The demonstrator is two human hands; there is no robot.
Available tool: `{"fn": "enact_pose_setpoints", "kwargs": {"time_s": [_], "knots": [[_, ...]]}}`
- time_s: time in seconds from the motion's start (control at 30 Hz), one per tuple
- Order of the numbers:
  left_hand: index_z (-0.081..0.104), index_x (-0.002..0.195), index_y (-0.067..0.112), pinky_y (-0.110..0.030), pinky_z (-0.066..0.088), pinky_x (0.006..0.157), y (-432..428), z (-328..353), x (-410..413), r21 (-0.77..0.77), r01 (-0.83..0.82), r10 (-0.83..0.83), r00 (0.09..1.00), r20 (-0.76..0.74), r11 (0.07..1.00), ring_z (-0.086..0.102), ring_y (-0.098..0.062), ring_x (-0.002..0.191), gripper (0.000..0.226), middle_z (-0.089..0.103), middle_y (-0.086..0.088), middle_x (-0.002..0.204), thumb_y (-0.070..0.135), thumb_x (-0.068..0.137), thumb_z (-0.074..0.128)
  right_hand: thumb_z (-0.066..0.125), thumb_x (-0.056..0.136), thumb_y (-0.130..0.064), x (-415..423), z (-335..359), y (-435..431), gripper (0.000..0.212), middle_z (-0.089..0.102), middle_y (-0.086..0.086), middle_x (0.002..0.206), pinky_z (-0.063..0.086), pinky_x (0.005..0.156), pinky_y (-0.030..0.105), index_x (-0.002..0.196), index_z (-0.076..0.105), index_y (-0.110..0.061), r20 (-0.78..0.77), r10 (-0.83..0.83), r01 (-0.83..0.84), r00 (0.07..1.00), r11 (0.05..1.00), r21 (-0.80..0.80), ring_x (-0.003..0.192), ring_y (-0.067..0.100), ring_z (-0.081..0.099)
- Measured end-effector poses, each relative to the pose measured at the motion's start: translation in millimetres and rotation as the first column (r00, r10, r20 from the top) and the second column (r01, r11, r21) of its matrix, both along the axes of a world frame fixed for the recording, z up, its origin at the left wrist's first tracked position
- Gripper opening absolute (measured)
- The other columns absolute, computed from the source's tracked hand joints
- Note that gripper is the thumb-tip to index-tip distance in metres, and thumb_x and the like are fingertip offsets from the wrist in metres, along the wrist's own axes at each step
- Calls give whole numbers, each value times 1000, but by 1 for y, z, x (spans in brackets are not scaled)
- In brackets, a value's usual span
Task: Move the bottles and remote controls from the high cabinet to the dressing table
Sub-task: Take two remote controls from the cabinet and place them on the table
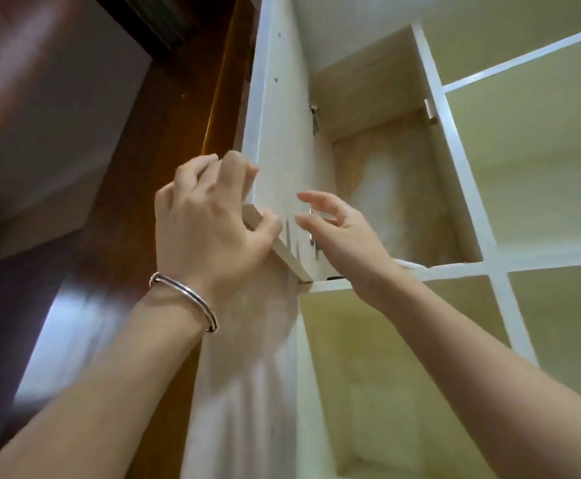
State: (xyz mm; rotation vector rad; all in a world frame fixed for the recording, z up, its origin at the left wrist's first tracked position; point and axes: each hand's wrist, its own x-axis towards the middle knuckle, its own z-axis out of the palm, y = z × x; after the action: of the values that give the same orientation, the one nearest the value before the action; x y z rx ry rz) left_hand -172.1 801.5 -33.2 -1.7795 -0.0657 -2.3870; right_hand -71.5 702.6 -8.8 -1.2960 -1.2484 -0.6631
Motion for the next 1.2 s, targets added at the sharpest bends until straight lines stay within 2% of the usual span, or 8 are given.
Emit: {"fn": "enact_pose_setpoints", "kwargs": {"time_s": [0.13,0.27,0.53,0.77,0.93,1.03,1.13,1.2], "knots": [[48,109,14,-48,43,95,12,0,-7,-81,33,-38,997,-62,996,49,-32,118,42,58,-2,108,36,76,60,57,86,-33,0,-8,31,43,48,-8,130,40,103,30,129,50,-30,-50,46,-46,998,999,3,123,12,45],[44,113,15,-46,46,93,27,-5,-9,-192,78,-94,992,-78,978,46,-31,118,40,56,-6,113,30,81,60,59,86,-34,4,-14,49,45,45,-11,120,35,99,24,130,50,-28,-4,51,-51,999,999,12,114,4,40],[39,121,12,-48,48,87,26,-7,0,-222,147,-166,984,-69,964,46,-31,119,43,51,-8,126,24,84,58,56,89,-35,14,-17,52,43,45,-7,136,30,98,20,130,49,-25,66,8,-10,998,1000,24,111,0,37],[56,110,9,-43,32,105,15,-25,21,29,-166,162,981,108,986,31,-29,127,34,54,-16,126,0,77,53,57,90,-26,23,-29,23,40,54,-3,134,37,101,21,129,52,-22,202,-120,158,972,970,-184,123,9,49],[64,88,12,-38,29,101,-3,-37,52,179,-212,229,970,-79,961,61,-33,101,27,69,-12,91,17,75,41,57,87,-16,41,-35,-17,21,73,0,106,47,84,14,104,71,-13,251,-254,299,934,940,-165,95,7,64],[65,80,16,-31,31,92,-16,-35,76,82,-38,57,970,-238,996,66,-29,79,17,70,-5,77,19,73,49,58,85,-14,52,-30,-46,19,70,-5,88,44,71,5,98,72,-14,259,-370,402,892,913,-78,81,3,62],[65,88,17,-35,46,88,-30,-19,100,-164,309,-348,870,-350,937,64,-26,92,16,71,-1,92,19,80,51,57,84,-15,59,-14,-73,19,64,-13,79,41,65,1,96,71,-17,239,-500,512,833,859,14,73,1,59],[64,90,18,-37,49,89,-37,-4,117,-242,382,-450,803,-391,892,61,-23,100,14,69,-1,98,19,81,54,56,84,-18,64,2,-85,19,60,-15,75,43,64,9,98,69,-21,181,-580,584,794,811,38,72,3,56]]}}
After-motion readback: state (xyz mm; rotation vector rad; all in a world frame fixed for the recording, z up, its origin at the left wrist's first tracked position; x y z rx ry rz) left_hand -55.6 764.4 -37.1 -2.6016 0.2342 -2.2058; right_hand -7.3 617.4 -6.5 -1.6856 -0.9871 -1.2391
